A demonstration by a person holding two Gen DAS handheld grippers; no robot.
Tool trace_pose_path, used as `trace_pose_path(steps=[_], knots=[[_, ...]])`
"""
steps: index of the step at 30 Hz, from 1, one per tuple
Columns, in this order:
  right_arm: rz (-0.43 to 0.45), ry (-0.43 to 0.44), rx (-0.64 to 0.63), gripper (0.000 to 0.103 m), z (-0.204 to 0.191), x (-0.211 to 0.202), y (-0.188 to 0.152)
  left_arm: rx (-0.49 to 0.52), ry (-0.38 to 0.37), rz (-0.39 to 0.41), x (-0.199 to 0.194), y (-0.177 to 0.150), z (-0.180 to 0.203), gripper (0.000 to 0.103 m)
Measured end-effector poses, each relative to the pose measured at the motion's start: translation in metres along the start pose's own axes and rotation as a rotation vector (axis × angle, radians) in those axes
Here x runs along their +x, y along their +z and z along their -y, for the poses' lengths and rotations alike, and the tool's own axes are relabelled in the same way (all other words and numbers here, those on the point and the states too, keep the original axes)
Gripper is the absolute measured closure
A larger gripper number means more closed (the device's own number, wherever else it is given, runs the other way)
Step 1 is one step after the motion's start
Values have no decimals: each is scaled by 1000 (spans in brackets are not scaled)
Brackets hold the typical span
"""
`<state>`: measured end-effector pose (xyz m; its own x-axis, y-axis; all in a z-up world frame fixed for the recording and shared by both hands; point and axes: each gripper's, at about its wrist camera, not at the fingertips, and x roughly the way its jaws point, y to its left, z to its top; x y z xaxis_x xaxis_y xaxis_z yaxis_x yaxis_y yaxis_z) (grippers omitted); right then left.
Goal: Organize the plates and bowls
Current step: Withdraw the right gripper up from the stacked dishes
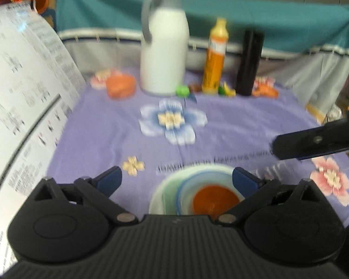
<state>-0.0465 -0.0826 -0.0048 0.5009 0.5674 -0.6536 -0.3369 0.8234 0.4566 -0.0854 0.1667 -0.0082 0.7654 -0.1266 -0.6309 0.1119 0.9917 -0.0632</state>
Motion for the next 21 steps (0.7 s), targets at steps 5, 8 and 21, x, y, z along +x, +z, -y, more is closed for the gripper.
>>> trace_pose_path(steps=[5, 8, 21], knots=[[100, -37, -115, 0, 2, -31, -13, 41, 7, 48, -16, -3, -5, 0], [95, -86, -191, 0, 3, -38, -27, 59, 30, 44, -21, -11, -6, 0], [42, -181, -286, 0, 7, -61, -89, 47, -28, -5, -34, -48, -6, 0]])
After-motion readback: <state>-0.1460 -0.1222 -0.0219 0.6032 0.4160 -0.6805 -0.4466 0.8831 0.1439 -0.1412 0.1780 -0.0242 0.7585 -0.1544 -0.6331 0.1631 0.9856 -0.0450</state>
